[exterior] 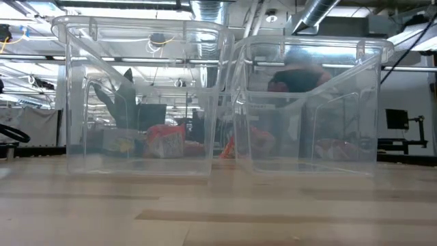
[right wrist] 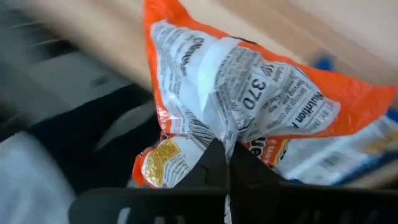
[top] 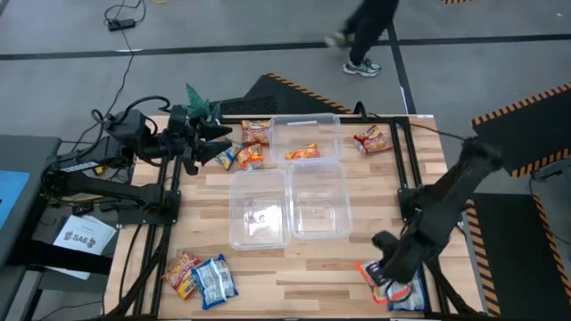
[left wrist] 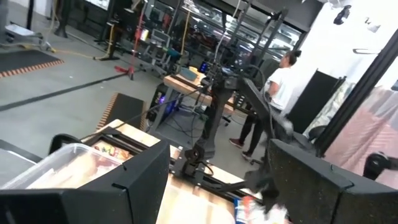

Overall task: Sort Maruchan noodles
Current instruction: Put the bottom orange noodle pack into the top transparent bin

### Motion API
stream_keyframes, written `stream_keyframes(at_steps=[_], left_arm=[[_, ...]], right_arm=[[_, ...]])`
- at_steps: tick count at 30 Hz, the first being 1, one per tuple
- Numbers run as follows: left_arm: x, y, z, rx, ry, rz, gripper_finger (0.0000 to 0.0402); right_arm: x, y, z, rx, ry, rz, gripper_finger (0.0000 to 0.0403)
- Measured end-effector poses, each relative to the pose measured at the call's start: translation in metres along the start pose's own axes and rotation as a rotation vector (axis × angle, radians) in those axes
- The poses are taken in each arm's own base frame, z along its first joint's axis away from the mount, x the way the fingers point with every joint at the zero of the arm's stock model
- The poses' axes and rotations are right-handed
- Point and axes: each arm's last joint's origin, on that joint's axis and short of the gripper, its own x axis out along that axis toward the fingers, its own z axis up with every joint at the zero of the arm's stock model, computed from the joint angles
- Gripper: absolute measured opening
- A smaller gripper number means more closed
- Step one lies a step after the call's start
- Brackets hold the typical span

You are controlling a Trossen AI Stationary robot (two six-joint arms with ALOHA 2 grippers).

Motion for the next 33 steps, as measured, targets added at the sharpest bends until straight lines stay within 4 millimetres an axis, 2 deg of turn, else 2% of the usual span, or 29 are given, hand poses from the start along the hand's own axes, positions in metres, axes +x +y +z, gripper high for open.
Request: stream_keyframes(at_steps=[4, 7, 10, 15, 19, 24, 27, 29, 33], left_arm=[[0.000, 0.000, 0.000, 0.003, -0.006, 0.012, 0.0257], [0.000, 0.000, 0.000, 0.003, -0.006, 0.013, 0.0257], [0.000, 0.000, 0.000, 0.003, -0.006, 0.014, 0.0257], [0.000, 0.001, 0.001, -0.002, -0.021, 0.046, 0.0257], [0.000, 0.002, 0.001, -0.002, -0.036, 0.082, 0.0257], [0.000, 0.003, 0.001, -0.002, -0.045, 0.108, 0.0257], [0.000, 0.003, 0.001, -0.002, -0.046, 0.110, 0.0257], [0.000, 0.003, 0.001, -0.002, -0.046, 0.110, 0.0257], [0.000, 0.003, 0.001, -0.003, -0.046, 0.110, 0.0257]], right_arm=[[-0.063, 0.009, 0.015, -0.177, -0.145, 0.333, 0.0006], [-0.096, 0.012, 0.041, -0.260, -0.366, 0.487, 0.0006], [-0.116, 0.016, 0.079, -0.324, -0.585, 0.514, 0.0006], [-0.145, 0.017, 0.158, -0.335, -0.943, 0.453, 0.0006], [-0.157, 0.003, 0.218, -0.266, -1.113, 0.319, 0.0007], [-0.150, -0.023, 0.276, -0.133, -1.121, 0.119, 0.0013], [-0.145, -0.030, 0.298, -0.100, -1.103, 0.088, 0.0031], [-0.143, -0.031, 0.307, -0.119, -1.075, 0.134, 0.0057], [-0.147, -0.029, 0.311, -0.170, -1.045, 0.224, 0.0131]])
